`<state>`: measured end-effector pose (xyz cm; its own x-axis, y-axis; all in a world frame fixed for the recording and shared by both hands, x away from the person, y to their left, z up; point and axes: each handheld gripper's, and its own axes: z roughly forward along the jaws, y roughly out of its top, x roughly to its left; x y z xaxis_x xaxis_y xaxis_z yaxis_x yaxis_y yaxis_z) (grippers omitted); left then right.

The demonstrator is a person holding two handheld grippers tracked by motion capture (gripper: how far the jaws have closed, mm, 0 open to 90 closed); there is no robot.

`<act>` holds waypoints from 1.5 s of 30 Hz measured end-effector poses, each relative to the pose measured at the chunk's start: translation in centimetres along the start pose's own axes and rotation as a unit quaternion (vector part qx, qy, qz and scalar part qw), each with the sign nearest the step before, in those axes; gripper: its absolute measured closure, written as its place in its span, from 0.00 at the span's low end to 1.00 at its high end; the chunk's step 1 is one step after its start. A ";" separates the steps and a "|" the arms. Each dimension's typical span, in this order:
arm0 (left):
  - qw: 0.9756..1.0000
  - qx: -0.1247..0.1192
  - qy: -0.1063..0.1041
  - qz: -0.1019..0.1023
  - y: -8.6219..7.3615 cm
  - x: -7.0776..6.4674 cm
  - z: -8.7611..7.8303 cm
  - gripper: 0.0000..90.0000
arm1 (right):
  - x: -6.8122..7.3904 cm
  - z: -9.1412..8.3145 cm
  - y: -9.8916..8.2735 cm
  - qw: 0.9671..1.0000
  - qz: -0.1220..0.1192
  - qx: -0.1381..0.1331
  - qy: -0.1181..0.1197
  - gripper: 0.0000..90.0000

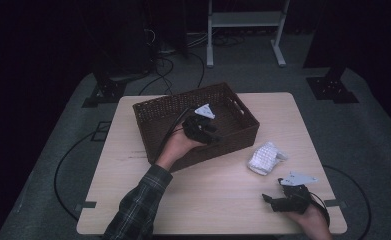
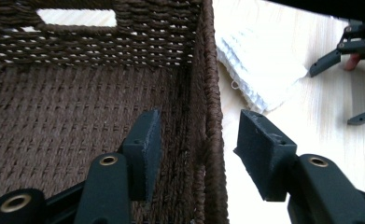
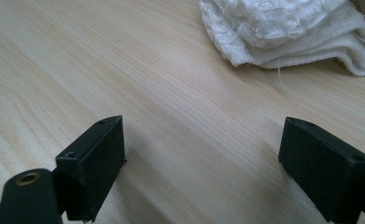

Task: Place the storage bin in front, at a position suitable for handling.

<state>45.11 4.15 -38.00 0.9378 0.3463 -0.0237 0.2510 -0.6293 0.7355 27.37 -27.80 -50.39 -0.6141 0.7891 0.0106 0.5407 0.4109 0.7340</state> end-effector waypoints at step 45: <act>0.997 0.057 -0.035 0.028 -1.4 -0.1 -1.0 0.91 | 0.0 0.0 0.0 1.000 -0.001 0.000 0.001 0.15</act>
<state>44.45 5.70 -38.38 0.9644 0.2623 -0.0344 0.2198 -0.7220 0.6560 27.37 -27.79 -50.40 -0.6155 0.7881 0.0105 0.5400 0.4120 0.7339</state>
